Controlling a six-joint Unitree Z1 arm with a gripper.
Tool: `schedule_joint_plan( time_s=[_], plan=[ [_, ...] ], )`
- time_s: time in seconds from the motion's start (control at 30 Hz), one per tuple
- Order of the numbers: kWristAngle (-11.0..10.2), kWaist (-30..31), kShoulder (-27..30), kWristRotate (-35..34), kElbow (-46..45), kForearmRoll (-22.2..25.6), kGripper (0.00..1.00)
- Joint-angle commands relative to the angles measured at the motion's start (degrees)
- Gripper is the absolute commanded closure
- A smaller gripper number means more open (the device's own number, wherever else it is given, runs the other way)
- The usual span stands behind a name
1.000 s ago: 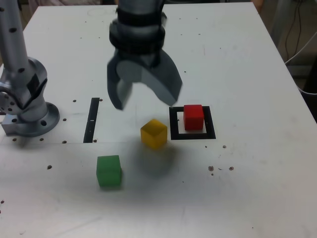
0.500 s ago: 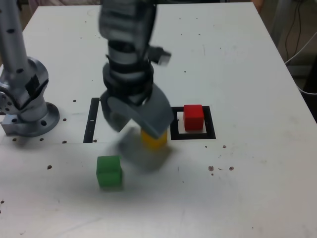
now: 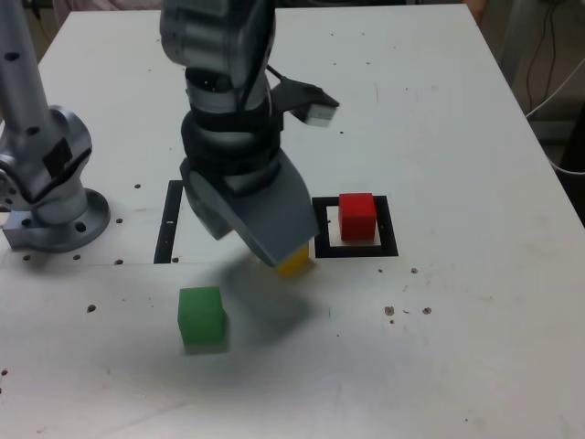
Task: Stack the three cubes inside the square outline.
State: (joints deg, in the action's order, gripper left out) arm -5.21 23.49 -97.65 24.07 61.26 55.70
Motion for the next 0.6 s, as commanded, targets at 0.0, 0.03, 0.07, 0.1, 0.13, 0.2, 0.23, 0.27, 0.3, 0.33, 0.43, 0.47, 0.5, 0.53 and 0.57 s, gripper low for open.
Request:
schedule_joint_plan(
  time_s=[0.0,0.03,0.07,0.1,0.13,0.2,0.23,0.27,0.3,0.33,0.43,0.47,0.5,0.53,0.57],
  plan=[
    [0.68,0.49,-1.49,0.04,1.65,0.2,0.01],
    [0.93,0.61,-2.13,0.0,2.26,0.19,0.01],
    [1.07,0.7,-2.82,-0.07,2.74,0.12,0.01],
    [1.11,0.75,-3.52,-0.15,3.08,0.01,0.01],
    [1.11,0.77,-4.23,-0.25,3.3,-0.15,0.01],
    [1.08,0.77,-5.49,-0.48,3.38,-0.6,0.02],
    [1.0,0.77,-6.02,-0.61,3.31,-0.81,0.02],
    [0.83,0.77,-6.43,-0.78,3.2,-1.03,0.03],
    [0.61,0.77,-6.75,-0.96,3.06,-1.21,0.03],
    [0.32,0.77,-6.97,-1.16,2.88,-1.32,0.04],
    [-1.07,0.77,-7.02,-2.09,2.25,-1.38,0.05],
    [-1.62,0.77,-6.9,-2.44,2.07,-1.34,0.05],
    [-2.15,0.77,-6.73,-2.79,1.95,-1.23,0.06],
    [-2.9,0.77,-6.3,-3.29,1.86,-1.01,0.06],
    [-3.51,0.77,-5.84,-3.66,1.86,-0.79,0.06]
  ],
)
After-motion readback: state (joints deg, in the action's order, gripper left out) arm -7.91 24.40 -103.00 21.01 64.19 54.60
